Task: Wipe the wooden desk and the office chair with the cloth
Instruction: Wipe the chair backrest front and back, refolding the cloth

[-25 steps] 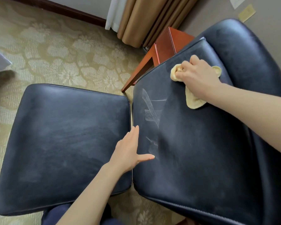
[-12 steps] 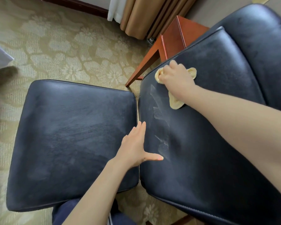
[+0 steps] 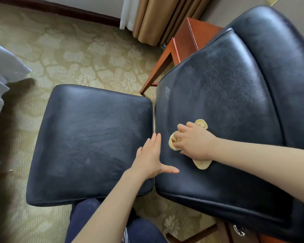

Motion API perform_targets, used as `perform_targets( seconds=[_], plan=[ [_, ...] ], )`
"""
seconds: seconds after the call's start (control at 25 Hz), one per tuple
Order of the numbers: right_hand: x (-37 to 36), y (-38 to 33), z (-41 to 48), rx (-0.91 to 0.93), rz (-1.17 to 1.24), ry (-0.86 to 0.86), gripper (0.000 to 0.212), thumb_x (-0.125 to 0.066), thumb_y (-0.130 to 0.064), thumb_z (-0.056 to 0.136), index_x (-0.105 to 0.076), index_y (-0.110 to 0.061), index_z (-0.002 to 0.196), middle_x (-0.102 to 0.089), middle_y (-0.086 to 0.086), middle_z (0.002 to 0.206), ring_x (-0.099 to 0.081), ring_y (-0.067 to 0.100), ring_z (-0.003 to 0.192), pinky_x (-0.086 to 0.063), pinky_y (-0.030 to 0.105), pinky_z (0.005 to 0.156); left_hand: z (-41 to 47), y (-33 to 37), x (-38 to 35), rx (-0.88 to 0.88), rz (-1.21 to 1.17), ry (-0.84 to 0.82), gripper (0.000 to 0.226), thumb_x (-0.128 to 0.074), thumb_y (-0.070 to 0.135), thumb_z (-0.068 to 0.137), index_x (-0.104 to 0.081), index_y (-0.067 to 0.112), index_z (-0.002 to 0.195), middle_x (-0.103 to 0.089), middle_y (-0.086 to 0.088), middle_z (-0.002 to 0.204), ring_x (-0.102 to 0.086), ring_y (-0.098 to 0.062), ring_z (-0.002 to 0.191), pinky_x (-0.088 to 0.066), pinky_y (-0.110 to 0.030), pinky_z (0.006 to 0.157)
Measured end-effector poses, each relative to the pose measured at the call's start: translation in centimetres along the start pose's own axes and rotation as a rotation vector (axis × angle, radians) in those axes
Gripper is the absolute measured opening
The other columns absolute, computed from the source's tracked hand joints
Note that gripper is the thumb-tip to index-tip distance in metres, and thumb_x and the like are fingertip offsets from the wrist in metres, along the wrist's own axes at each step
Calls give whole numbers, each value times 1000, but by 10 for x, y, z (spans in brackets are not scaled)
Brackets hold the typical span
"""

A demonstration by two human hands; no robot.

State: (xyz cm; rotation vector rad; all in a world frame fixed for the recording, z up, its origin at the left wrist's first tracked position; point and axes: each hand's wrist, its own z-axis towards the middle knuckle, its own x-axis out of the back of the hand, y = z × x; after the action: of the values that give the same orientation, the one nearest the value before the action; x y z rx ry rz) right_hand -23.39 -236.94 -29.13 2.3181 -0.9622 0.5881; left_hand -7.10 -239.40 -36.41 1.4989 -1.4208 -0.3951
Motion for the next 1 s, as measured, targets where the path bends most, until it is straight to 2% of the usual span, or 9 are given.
perform_targets(
  seconds=[0.12,0.28,0.52,0.68,0.84,1.0],
  plan=[
    [6,1,-31,84,43,-30,20,-38,-28,98,-56,-31,107,-50,-7,110,-36,20,101,-21,30,71,-5,5,-5,-12,-18,13,127,-75,57,66,9,15,151,10,0,159,6,-15,146,-11,-45,118],
    [20,38,-62,147,3,-83,19,-38,-24,95,-54,-34,100,-48,-11,101,-36,17,97,-22,28,70,-6,3,-8,-26,-42,28,128,-76,57,65,8,16,151,9,0,159,5,-17,146,-12,-46,118],
    [42,129,-36,-208,-213,-23,28,-41,-15,93,-54,-34,110,-48,-9,110,-35,16,95,-29,27,69,13,-3,-10,-3,-87,11,130,-76,60,63,10,15,151,11,-2,159,5,-17,146,-12,-46,118],
    [41,143,4,-409,-133,116,29,-46,-8,92,-58,-24,113,-50,0,110,-38,23,100,-27,30,68,24,3,-27,43,-133,-140,136,-77,62,61,15,15,149,17,-2,158,7,-19,146,-8,-49,118],
    [34,143,51,-564,-48,251,24,-47,-4,94,-60,-7,114,-51,11,106,-39,30,101,-26,35,70,31,-1,-41,81,-276,-183,136,-79,58,61,18,17,148,11,4,159,-1,-21,147,-11,-46,118],
    [31,137,97,-603,-74,250,24,-53,-11,93,-61,-5,115,-53,11,110,-41,31,105,-33,39,76,36,-4,-46,71,-239,-184,135,-79,59,60,15,20,148,-1,3,160,-15,-27,144,-19,-47,115]
  ],
)
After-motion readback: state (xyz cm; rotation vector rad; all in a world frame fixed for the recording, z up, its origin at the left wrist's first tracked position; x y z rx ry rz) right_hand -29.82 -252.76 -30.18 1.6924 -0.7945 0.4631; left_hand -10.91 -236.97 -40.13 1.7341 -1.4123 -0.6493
